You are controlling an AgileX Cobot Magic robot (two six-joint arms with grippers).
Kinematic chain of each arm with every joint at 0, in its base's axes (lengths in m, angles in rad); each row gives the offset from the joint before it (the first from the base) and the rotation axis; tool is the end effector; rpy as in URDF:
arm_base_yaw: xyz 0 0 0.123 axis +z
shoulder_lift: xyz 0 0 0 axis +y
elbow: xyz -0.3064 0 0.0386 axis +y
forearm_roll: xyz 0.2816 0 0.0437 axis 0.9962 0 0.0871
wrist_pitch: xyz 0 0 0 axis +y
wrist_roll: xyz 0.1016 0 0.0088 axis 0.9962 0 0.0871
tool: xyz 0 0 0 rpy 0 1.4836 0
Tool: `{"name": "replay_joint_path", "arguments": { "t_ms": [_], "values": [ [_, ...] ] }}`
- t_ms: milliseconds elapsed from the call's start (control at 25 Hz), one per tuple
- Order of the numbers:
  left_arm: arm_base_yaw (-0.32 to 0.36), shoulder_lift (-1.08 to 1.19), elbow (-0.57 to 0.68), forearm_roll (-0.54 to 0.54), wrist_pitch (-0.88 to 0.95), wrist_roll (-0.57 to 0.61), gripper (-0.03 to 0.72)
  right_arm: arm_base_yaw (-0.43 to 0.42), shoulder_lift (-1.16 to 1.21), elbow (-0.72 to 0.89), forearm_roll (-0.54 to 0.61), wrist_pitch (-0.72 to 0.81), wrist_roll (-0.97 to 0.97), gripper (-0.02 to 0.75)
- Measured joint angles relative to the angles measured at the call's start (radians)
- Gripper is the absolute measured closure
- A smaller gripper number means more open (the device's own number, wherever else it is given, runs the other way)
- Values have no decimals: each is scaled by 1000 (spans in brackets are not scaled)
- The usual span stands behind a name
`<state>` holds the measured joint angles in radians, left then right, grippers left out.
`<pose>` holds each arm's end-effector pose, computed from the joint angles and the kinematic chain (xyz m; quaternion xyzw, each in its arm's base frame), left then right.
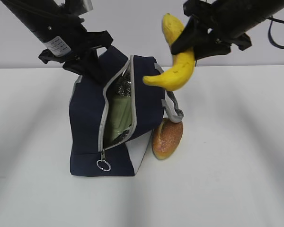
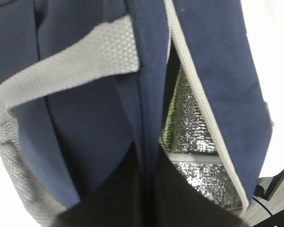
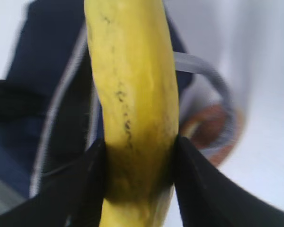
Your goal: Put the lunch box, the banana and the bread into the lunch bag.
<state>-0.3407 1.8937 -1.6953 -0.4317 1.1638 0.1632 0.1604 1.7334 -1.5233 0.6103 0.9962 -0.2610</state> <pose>0.4102 -0.1870 0.2996 0.1877 0.9493 -0.2190 0.1250 0.4053 0.1153 0.3267 -0.0940 0.9305 0.2713 0.2275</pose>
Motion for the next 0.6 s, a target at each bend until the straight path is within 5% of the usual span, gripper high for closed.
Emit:
{"name": "replay_joint_path", "arguments": {
  "t_ms": [240, 600],
  "values": [
    [0, 0, 0, 0, 0, 0, 691, 1, 67, 0, 375, 45, -243, 428],
    [0, 0, 0, 0, 0, 0, 691, 63, 226, 0, 455, 68, -325, 428]
  ]
}}
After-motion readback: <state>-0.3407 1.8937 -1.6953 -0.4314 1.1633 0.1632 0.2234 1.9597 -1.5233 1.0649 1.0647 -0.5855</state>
